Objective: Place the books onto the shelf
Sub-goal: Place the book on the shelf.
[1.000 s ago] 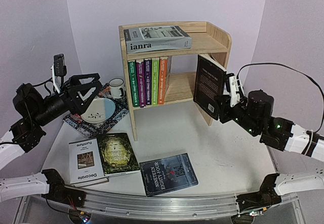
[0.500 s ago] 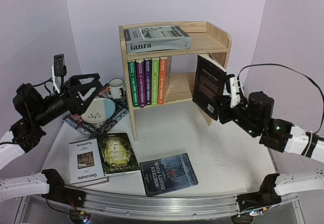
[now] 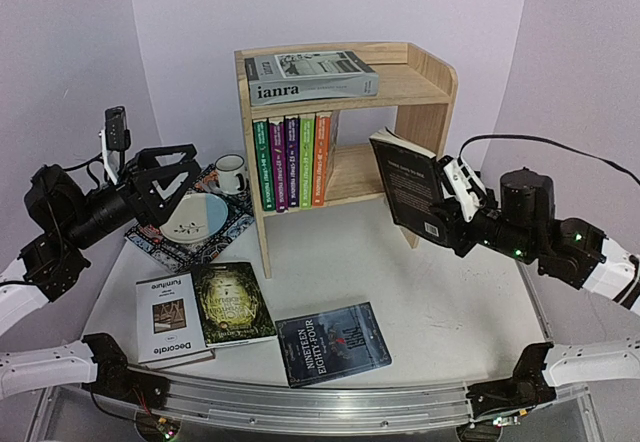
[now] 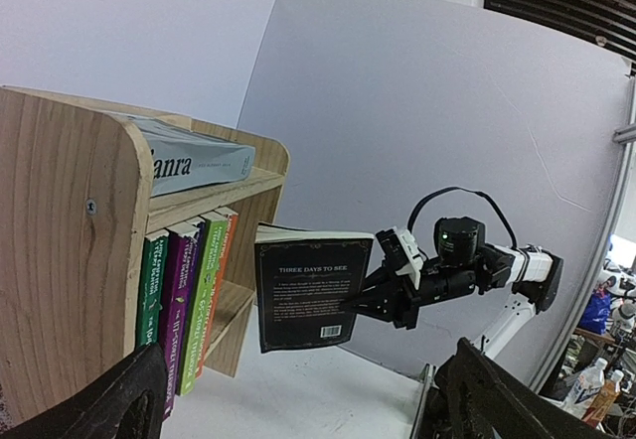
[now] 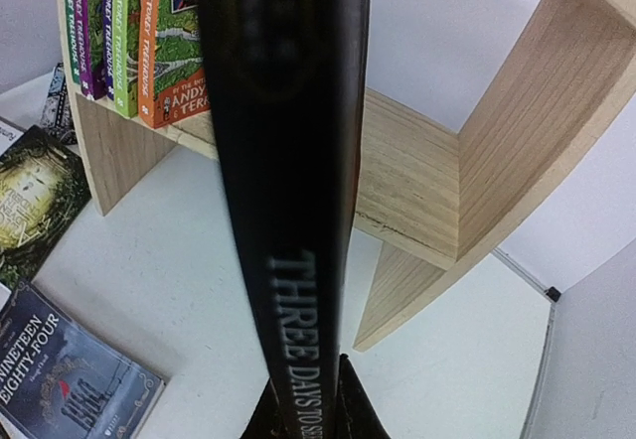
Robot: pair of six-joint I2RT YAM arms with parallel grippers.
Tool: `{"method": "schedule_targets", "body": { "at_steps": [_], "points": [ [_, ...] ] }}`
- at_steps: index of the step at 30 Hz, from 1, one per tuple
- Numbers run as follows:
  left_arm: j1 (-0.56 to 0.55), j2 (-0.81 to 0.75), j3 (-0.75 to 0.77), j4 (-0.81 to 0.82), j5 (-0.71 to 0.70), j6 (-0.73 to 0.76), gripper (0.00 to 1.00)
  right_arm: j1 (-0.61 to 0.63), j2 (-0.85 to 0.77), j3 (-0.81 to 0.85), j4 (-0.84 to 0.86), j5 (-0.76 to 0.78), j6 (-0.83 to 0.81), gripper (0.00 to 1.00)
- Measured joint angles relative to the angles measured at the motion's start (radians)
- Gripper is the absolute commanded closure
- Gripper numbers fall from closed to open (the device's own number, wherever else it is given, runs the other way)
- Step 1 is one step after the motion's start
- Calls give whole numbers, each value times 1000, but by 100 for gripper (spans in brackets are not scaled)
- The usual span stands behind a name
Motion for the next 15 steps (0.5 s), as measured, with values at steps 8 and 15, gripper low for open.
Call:
{"method": "schedule_targets", "body": {
  "at_steps": [8,15],
  "points": [
    [0,8,0,0,1,8,0,2,-42,7,-38,15,-292,100],
    [0,17,0,-1,2,11,0,6,-42,14,-40,-60,-587,100]
  ]
}}
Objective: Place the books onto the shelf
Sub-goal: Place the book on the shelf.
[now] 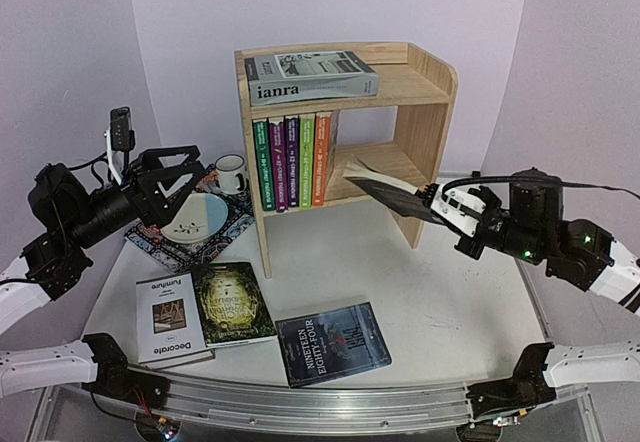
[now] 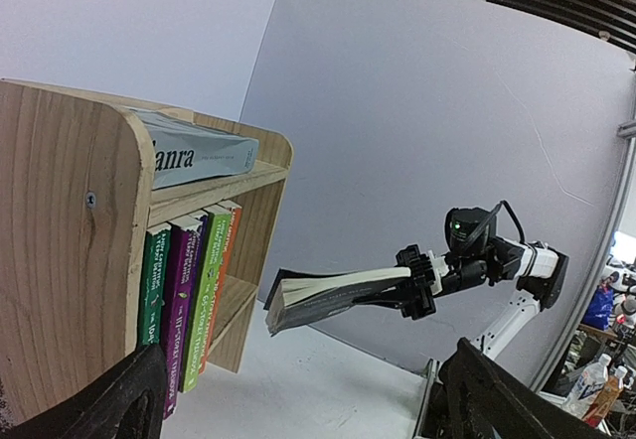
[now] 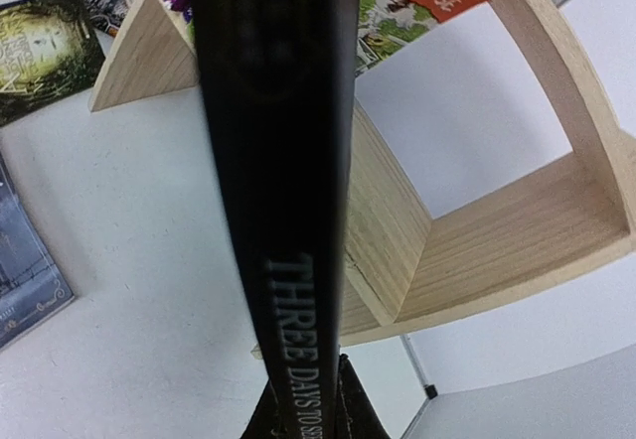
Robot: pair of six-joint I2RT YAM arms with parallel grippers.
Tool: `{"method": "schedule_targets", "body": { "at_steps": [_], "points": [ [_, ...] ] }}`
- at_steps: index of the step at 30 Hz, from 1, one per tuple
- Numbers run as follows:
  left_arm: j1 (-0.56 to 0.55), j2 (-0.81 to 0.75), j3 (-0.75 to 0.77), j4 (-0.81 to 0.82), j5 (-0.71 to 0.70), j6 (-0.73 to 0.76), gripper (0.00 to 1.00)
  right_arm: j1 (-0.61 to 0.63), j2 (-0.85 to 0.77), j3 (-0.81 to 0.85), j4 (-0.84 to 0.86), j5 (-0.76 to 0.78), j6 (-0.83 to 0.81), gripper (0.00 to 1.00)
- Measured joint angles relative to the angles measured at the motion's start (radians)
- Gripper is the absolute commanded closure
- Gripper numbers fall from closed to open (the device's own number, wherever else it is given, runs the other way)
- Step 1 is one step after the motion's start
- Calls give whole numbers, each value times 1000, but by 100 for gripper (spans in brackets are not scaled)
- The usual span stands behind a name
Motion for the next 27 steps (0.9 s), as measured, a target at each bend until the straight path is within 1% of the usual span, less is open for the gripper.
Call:
{"method": "schedule_targets", "body": {
  "at_steps": [4,13,19,27],
  "points": [
    [0,0,0,0,0,3,0,4,60,47,-1,-4,-114,100],
    [0,-12,0,0,0,13,0,6,146,109,92,8,-283,100],
    [0,-13,0,0,0,19,0,6,166,144,158,25,-385,100],
    [0,-13,0,0,0,22,0,6,169,146,174,79,-521,100]
  ]
}}
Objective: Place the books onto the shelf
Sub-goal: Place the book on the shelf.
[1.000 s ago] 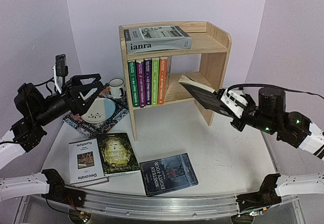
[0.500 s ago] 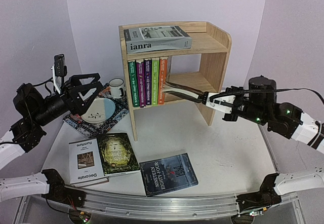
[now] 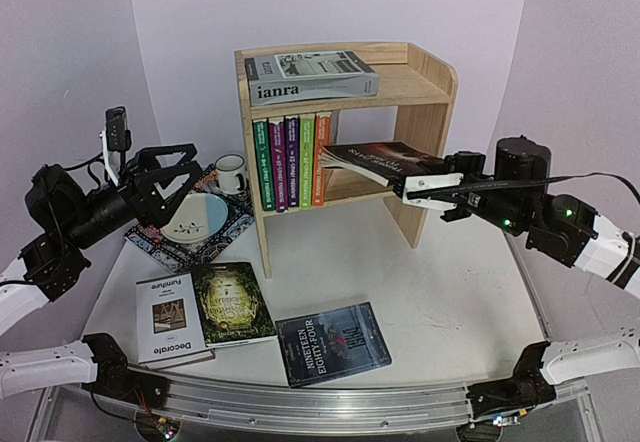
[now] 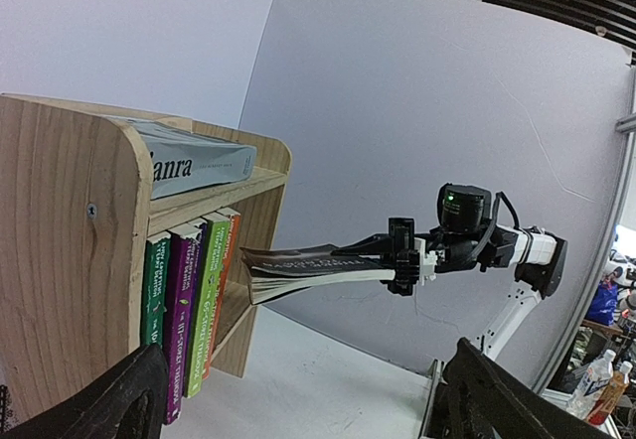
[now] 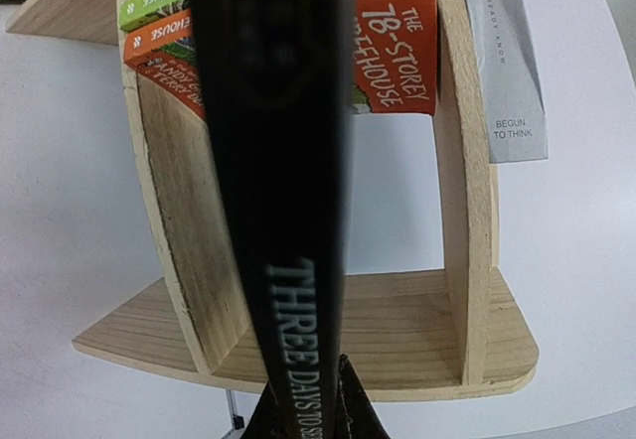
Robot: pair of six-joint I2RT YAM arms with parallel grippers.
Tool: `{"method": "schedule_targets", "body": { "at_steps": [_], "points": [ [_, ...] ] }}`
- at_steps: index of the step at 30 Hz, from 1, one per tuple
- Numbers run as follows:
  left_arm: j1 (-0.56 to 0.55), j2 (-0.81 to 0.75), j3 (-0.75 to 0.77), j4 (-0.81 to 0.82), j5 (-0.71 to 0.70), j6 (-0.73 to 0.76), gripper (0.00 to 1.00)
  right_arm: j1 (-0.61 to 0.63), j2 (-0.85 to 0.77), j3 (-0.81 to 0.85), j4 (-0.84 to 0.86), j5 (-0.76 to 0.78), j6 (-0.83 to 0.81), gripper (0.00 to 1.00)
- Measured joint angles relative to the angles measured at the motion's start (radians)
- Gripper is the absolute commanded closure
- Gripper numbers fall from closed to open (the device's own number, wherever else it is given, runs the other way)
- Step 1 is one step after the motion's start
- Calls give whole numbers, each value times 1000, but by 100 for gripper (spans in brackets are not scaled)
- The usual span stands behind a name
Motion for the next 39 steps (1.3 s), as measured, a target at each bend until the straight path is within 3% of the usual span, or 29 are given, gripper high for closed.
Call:
{"method": "schedule_targets", "body": {
  "at_steps": [11,23,39],
  "points": [
    [0,6,0,0,8,0,1,-3,36,0,30,88,-131,100],
    [0,-11,0,-1,8,0,1,-31,77,0,60,133,-165,100],
    [0,-31,0,-9,7,0,1,-108,320,18,196,138,-128,100]
  ]
}}
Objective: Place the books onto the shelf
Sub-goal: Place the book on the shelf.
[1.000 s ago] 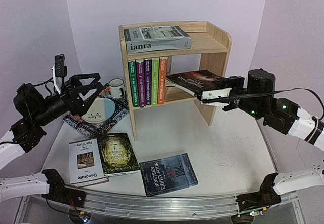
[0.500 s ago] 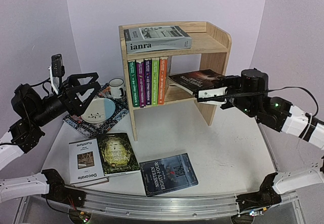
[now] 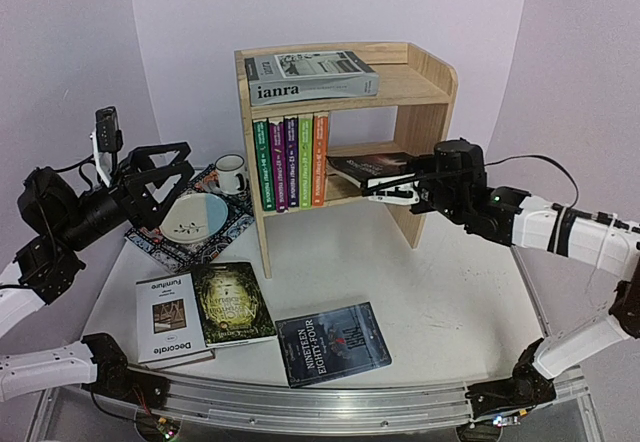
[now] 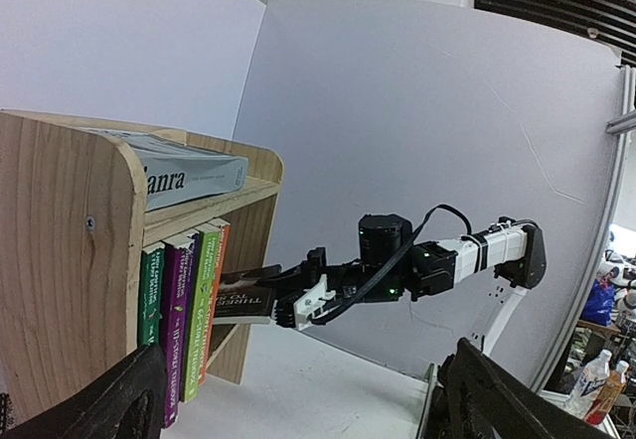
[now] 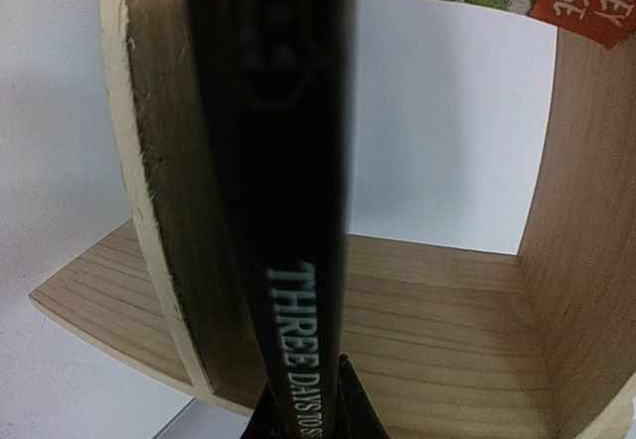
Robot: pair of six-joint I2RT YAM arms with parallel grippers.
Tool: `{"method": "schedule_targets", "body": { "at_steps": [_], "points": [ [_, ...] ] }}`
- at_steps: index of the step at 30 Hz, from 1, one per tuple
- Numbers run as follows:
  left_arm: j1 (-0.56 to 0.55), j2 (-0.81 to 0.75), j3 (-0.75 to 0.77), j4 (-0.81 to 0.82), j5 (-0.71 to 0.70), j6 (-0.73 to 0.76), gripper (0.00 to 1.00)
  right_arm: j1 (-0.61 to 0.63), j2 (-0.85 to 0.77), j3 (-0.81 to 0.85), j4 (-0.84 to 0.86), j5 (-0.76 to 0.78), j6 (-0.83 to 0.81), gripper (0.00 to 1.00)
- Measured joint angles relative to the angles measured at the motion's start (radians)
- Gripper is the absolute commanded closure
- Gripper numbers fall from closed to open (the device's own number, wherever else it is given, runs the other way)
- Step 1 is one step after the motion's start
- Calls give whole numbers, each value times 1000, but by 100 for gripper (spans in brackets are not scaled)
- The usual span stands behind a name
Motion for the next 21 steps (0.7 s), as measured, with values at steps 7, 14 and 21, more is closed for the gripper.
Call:
{"method": "schedule_targets", "body": {
  "at_steps": [7,14,21],
  "points": [
    [0,0,0,-1,-1,0,1,-25,98,54,57,-25,1,100],
    [0,0,0,-2,-1,1,1,-49,146,70,91,-69,-8,100],
    [0,2,0,-3,-1,3,0,-70,177,72,119,-115,-20,80]
  ]
}}
